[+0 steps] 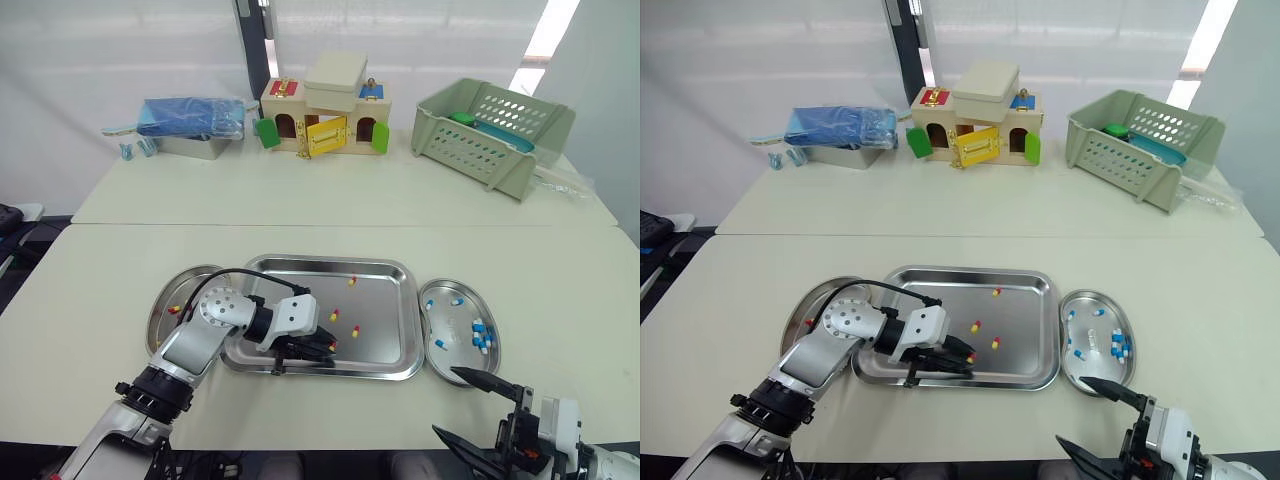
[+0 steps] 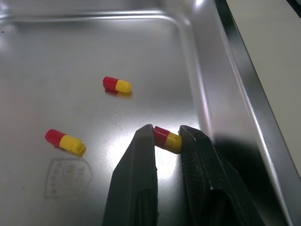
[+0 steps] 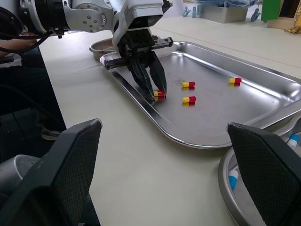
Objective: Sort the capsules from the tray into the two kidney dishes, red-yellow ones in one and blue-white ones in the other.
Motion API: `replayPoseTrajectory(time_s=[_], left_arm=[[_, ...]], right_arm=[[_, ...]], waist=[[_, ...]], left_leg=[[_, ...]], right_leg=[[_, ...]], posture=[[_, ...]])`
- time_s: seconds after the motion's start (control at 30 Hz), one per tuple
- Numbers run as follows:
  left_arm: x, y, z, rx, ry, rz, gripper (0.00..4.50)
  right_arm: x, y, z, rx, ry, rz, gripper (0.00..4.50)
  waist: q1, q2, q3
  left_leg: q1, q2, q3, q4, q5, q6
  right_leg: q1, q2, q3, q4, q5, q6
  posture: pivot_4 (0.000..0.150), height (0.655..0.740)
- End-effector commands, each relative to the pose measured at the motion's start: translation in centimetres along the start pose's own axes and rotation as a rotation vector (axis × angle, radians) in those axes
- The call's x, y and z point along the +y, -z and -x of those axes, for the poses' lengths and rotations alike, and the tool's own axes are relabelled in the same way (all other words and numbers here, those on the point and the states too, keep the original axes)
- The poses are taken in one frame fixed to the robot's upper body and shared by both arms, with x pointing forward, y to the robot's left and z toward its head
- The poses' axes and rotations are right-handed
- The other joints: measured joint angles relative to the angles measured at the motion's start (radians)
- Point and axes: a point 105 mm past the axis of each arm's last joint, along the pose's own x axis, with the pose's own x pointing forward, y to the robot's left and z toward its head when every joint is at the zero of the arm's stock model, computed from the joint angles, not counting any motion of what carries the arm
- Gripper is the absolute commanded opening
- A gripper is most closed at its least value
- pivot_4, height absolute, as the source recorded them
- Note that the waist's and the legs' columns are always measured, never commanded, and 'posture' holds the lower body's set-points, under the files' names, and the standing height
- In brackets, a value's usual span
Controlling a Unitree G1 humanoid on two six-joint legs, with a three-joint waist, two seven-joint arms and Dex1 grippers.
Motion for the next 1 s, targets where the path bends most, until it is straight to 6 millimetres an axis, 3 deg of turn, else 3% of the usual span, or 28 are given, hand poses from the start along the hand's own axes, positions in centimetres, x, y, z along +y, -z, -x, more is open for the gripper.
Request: replayPoseTrajectory(time_s=[0.03, 0.33, 0.5, 0.8, 1.0], left_arm=[[0.0, -0.3, -0.4, -0.005, -0.005, -0.015, 0.44], [-0.2, -0.5, 0.0, -0.004, -0.006, -0.018, 0.44], [0.0, -1.6, 1.4, -0.038, -0.045, 0.018, 0.44], [-0.2, -1.2, 6.7, 0.021, -0.265, 0.128, 0.44], [0.1, 0.2, 11.7, 0.06, -0.533, 0.272, 0.44]], right_arm=[[0.0, -0.6, -0.1, -0.016, -0.002, 0.027, 4.5], [0.1, -0.7, -0.3, -0.021, -0.007, 0.026, 4.5], [0.3, -1.1, -0.3, -0.025, -0.033, 0.039, 4.5], [0.9, -1.6, -0.5, -0.027, -0.174, 0.062, 4.5], [1.0, -1.1, -0.9, -0.029, -0.251, 0.054, 4.5]], waist=[[0.0, 0.0, 0.0], [0.0, 0.0, 0.0], [-0.001, 0.0, 0.0], [-0.001, 0.0, 0.0], [0.0, 0.0, 0.0]], left_leg=[[0.0, 0.0, 0.0, 0.0, 0.0, 0.0], [0.0, 0.0, 0.0, 0.0, 0.0, 0.0], [0.0, 0.0, 0.0, 0.0, 0.0, 0.0], [0.0, 0.0, 0.0, 0.0, 0.0, 0.0], [0.0, 0.0, -0.001, 0.0, 0.0, 0.0]], right_leg=[[0.0, 0.0, 0.0, 0.0, 0.0, 0.0], [0.0, 0.0, 0.0, 0.0, 0.0, 0.0], [0.0, 0.0, 0.0, 0.0, 0.0, 0.0], [0.0, 0.0, 0.0, 0.0, 0.0, 0.0], [0.0, 0.0, 0.0, 0.0, 0.0, 0.0]], posture=[[0.15, 0.74], [0.15, 0.74], [0.15, 0.74], [0.15, 0.74], [0.15, 0.74]])
